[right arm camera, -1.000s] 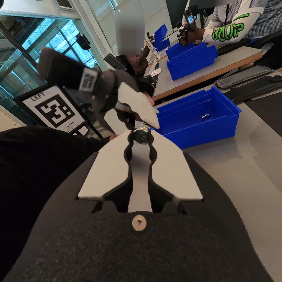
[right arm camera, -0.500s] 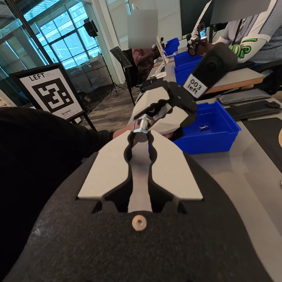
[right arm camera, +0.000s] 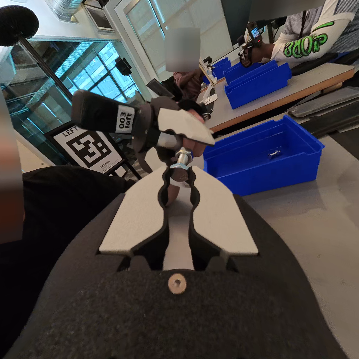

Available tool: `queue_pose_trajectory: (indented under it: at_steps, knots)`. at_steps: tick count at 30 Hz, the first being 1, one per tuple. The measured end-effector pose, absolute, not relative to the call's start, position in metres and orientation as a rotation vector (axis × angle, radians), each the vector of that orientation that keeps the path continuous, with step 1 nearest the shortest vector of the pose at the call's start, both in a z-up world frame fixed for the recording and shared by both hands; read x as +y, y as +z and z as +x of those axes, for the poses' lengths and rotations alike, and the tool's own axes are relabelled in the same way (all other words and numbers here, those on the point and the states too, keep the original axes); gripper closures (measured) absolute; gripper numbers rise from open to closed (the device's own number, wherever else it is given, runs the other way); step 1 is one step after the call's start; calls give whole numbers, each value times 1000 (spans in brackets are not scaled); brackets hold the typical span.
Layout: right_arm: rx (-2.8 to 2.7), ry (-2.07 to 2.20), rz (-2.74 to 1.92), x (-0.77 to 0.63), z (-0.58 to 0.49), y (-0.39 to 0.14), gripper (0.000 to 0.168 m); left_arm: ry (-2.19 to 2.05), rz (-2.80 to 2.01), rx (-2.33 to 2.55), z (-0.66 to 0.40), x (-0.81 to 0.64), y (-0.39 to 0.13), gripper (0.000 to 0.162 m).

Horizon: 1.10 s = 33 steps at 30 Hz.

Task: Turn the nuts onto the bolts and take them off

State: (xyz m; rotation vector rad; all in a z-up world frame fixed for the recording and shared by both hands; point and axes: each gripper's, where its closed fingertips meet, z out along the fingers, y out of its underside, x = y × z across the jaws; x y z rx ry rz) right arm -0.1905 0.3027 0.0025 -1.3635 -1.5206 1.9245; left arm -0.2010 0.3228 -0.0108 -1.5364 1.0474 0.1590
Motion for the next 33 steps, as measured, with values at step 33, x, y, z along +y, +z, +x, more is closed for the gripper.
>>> queue_pose_trajectory:
  at_steps: [33]
  knots:
    - [-1527, 1817, -1333, 306, -189, 5, 150, -845, -1739, 845, -184, 318, -16, 96]
